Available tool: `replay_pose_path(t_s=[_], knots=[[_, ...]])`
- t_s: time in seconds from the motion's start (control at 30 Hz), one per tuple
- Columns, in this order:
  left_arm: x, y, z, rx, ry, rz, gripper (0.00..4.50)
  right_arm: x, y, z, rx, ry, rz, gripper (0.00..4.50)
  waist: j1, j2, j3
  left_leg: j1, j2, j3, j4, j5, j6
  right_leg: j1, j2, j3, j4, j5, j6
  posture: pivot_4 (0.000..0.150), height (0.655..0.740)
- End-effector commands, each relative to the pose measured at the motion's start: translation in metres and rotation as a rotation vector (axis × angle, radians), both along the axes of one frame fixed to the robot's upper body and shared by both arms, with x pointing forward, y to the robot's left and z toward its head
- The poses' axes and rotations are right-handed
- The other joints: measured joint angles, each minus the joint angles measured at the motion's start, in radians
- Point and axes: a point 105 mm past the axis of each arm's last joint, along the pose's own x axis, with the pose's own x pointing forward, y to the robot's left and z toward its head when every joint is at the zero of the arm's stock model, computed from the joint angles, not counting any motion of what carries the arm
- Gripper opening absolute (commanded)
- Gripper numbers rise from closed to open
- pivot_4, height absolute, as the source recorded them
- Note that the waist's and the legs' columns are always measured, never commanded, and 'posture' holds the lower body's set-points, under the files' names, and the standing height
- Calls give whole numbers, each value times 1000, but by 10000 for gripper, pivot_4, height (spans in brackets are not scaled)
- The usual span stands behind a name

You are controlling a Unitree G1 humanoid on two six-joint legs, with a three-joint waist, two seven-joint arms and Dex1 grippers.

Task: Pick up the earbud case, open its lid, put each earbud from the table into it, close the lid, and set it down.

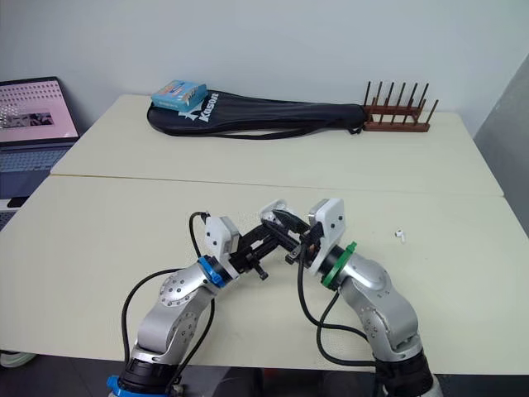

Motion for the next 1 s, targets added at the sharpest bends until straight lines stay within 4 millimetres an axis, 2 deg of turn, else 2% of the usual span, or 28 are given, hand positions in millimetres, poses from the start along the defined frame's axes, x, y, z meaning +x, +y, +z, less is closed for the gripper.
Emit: replay_pose_path(t_s=[0.03,0.07,0.1,0.2,0.33,0.37,0.47,0.57,0.67,0.77,0.93,1.0], knots=[[-7,-6,22,-36,-89,-31,7542,0,-7,5,-11,-33,-28,28236,0,0,0,0,0,0,0,0,0,0,0,0,0,0,0,1500,6925],[-7,-5,22,-34,-85,-27,7542,0,-13,10,-16,-53,-44,31683,0,0,0,0,0,0,0,0,0,0,0,0,0,0,0,1500,6925],[-7,-4,21,-32,-82,-24,7542,-1,-20,15,-20,-70,-54,32112,1,0,0,0,0,0,0,0,0,0,0,0,0,0,0,1500,6925],[-7,-2,18,-27,-71,-12,7542,-6,-43,23,-56,-102,-86,32112,4,0,0,-1,-1,0,0,0,0,0,-1,0,-1,0,0,1500,6925],[-5,3,13,-13,-60,9,7542,-16,-76,24,-171,-126,-120,32112,3,0,0,-1,-1,0,0,0,0,0,0,0,-1,0,0,1500,6925],[-4,6,12,-5,-62,22,7542,-17,-92,22,-215,-122,-158,32112,3,0,0,0,-1,0,0,0,0,0,0,0,-1,0,0,1500,6925],[2,17,8,29,-65,67,7542,-20,-153,12,-391,-105,-313,32112,8,0,0,0,-1,0,0,0,0,1,0,0,-1,0,0,1500,6925],[3,21,4,39,-59,75,7542,-27,-187,3,-466,-67,-389,32112,5,0,0,0,-2,1,0,0,0,1,-1,1,-2,0,0,1500,6925],[2,24,0,48,-47,73,7542,-42,-229,-11,-569,-10,-481,32112,3,0,0,1,-1,2,0,0,0,2,0,2,-1,0,0,1500,6925],[3,25,-1,47,-41,75,7542,-58,-258,-29,-633,75,-527,32112,3,0,0,1,-2,2,0,0,0,2,-1,2,-2,0,0,1500,6925],[2,23,-2,42,-36,74,7542,-81,-288,-55,-668,200,-581,32112,0,1,-1,2,-1,3,0,0,0,3,0,3,-2,-1,1,1500,6925],[1,22,-3,41,-34,74,7542,-90,-298,-64,-659,248,-611,36090,0,1,-1,2,-1,3,0,0,0,3,0,3,-2,-1,1,1500,6925]])
